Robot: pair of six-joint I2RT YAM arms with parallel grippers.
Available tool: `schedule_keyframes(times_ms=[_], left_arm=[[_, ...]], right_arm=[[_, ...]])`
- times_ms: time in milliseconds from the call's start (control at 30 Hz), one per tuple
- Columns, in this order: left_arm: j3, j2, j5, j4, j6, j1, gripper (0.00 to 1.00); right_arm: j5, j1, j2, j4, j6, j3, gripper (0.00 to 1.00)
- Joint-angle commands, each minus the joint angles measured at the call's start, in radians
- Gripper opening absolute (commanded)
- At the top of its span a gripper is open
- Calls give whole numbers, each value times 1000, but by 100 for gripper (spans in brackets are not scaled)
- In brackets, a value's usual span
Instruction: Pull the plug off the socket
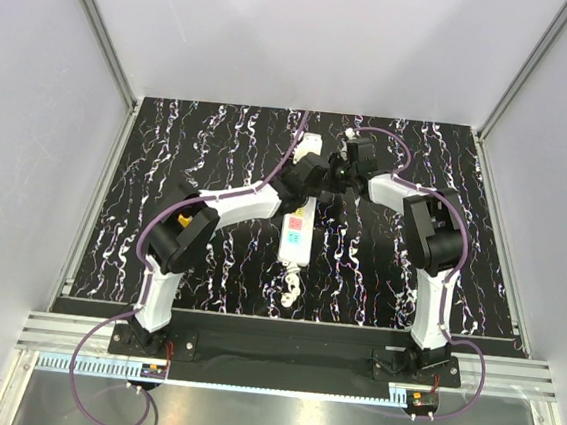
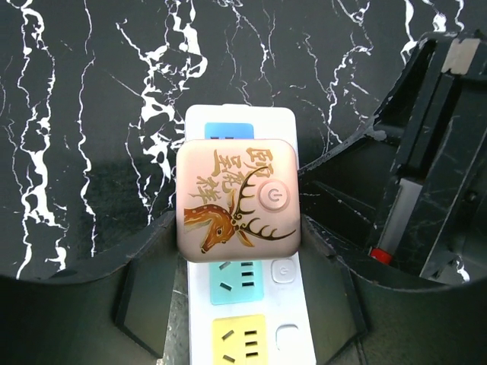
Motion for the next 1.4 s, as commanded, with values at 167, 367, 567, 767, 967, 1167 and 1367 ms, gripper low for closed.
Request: schedule_keyframes(times_ms=[167,367,567,767,967,1167,1367], left_arm=[[161,-49,154,89,-128,8,0],[150,-67,115,138,-156,11,0],[259,-29,95,61,-162,15,0],[308,-1,96,15,-205,32,0],[339,19,122,-2,-244,70,0],[306,19,115,85,-191,67,0],[316,-24,112,53,-170,64,0]], right_arm=[[107,45,96,-153,-68,3,0],[118,54,100,-168,-82,17,0],[120,55,105,-181,-87,26,0],[121,59,108,-191,-94,36,0],[136,68,114,-208,-107,48,0],[143,72,126,-239,-114,71,0],[156,81,142,-280,-116,108,0]])
